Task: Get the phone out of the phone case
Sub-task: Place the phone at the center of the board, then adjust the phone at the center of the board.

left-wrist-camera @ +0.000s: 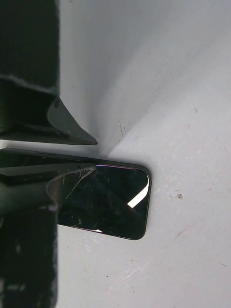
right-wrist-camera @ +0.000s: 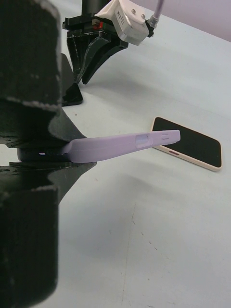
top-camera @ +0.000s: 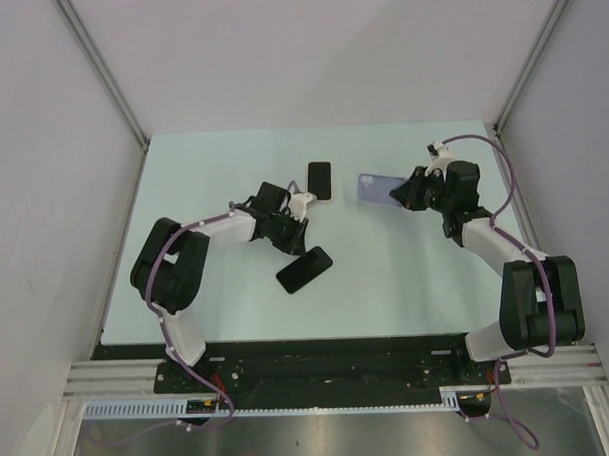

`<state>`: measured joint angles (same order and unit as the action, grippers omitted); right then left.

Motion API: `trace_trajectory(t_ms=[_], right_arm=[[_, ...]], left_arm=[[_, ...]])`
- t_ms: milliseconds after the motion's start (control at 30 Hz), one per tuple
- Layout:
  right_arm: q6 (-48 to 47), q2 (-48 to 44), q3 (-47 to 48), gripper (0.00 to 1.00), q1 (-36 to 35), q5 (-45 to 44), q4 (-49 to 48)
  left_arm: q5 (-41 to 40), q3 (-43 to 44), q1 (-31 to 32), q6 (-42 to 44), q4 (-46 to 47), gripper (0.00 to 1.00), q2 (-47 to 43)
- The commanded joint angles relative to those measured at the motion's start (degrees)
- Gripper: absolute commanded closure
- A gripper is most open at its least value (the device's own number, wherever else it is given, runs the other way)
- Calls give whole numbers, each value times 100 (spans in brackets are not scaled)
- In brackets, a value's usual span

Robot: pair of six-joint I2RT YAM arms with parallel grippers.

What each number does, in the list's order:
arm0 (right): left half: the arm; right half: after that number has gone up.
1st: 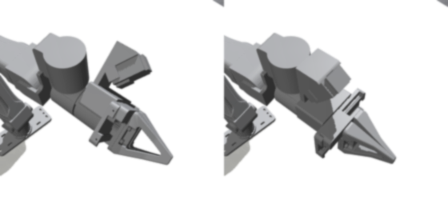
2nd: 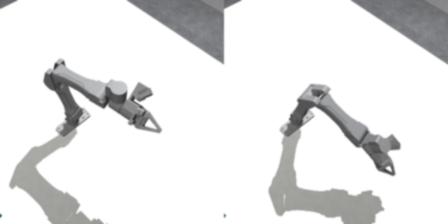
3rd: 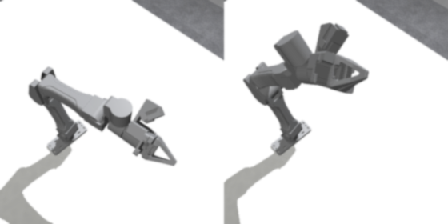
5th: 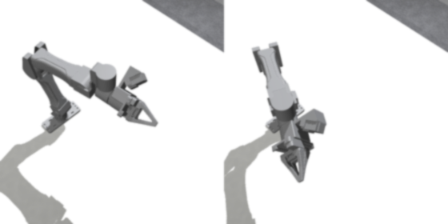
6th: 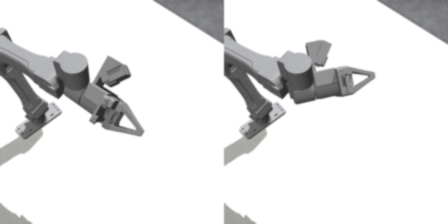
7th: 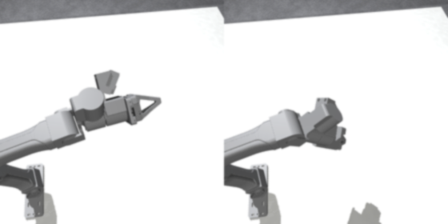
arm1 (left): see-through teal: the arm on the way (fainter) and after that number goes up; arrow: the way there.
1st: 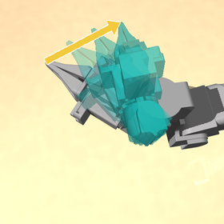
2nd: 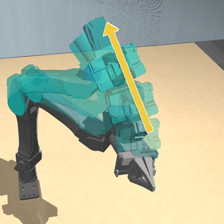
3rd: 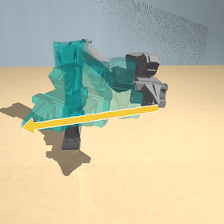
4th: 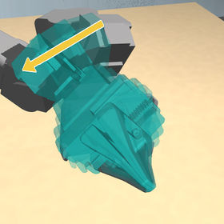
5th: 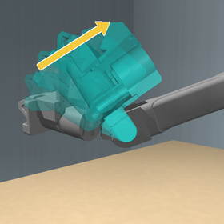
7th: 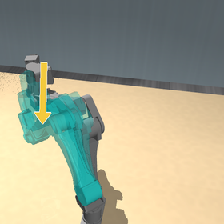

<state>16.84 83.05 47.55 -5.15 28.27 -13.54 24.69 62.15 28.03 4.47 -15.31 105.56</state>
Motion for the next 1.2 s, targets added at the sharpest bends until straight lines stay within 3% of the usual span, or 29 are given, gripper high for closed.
trace_trajectory(t_ms=[0, 333, 533, 800, 1033, 1167], right_arm=[[30, -236, 35, 100, 31, -15, -105], [4, -254, 26, 100, 49, 82, -96], [-330, -324, 26, 100, -179, 512, -9], [-1752, -394, 35, 100, -1014, 1127, 589], [-3562, -324, 176, 100, -1489, 1664, 2090], [-4118, -193, 316, 100, -1612, 1716, 2697]], left_arm=[[-500, 104, -8, 159, -630, 76, 88], [-561, -45, -166, 818, -921, 59, -561], [-544, -124, -509, 1135, -1079, 56, -1028], [-1088, -256, -685, 1583, -1158, 55, -1196], [-1124, -370, -685, 1706, -1193, 56, -818], [-1045, -397, -685, 1689, -1194, 57, -730]])
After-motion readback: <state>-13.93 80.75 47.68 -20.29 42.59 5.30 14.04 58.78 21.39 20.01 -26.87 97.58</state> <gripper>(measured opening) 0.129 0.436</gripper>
